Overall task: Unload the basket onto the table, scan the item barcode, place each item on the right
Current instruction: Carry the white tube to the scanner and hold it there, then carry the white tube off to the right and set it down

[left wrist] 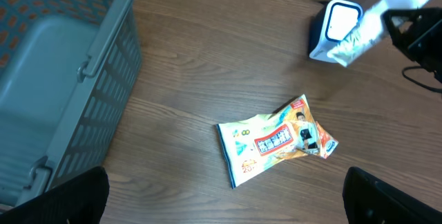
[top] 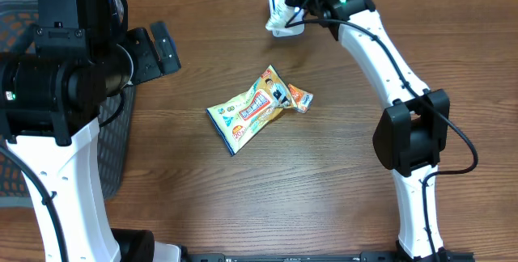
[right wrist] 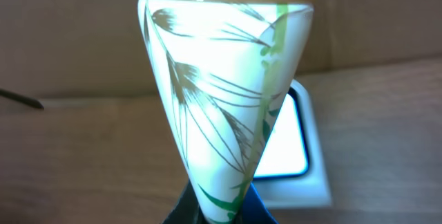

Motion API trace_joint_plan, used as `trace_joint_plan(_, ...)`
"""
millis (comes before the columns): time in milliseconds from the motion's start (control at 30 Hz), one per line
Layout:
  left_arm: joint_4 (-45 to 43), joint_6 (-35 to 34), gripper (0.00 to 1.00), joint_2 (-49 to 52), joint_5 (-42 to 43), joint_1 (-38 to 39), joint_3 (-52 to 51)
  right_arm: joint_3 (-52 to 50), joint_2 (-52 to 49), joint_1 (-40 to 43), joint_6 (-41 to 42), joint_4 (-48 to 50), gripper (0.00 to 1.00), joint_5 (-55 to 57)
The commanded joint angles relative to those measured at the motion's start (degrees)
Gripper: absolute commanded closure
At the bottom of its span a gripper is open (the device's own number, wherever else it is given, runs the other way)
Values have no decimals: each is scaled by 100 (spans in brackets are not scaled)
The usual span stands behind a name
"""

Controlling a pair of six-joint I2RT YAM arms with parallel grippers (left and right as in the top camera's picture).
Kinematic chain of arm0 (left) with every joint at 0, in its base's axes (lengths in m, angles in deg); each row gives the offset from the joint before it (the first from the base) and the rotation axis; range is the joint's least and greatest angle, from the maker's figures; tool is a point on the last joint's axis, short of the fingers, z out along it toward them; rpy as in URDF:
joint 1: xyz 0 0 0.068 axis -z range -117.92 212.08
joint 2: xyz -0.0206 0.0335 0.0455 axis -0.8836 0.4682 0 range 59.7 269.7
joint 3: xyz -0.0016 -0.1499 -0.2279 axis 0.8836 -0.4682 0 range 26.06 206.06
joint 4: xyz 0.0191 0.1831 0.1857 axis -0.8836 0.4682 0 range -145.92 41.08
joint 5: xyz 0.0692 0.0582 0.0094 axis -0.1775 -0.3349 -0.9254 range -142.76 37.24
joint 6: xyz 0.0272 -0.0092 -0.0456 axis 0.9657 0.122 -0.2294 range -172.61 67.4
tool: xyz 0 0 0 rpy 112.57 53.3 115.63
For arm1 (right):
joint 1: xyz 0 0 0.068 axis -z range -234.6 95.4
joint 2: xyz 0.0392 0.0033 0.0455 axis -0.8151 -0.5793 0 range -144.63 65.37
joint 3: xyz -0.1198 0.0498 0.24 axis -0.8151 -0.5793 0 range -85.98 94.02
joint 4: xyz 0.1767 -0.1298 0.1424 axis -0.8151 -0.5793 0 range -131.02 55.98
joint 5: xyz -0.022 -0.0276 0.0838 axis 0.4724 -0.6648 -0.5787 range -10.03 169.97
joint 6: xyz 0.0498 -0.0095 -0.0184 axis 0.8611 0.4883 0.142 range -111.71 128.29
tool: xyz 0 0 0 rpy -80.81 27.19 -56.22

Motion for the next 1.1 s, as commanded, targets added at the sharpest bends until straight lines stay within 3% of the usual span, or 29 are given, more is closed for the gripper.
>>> trace_joint_plan(0, -7, 50, 0, 7, -72, -7, 11, 92, 83, 9, 492, 428, 96, 640)
trace_joint_plan(100, -7, 50, 0, 7, -72, -7, 11, 92, 68, 9, 520, 739, 96, 885)
trace_joint_plan(333, -7, 50, 0, 7, -70, -7, 11, 92, -179, 11, 1486, 1130, 96, 1139)
trace_joint_plan(733, -7, 50, 0, 7, -72, -7, 11, 87, -260, 11, 2557, 874, 96, 1414)
trace_joint_plan(1067, -7, 50, 0, 7, -72, -7, 11, 247, -83, 92, 2524, 562, 96, 1246)
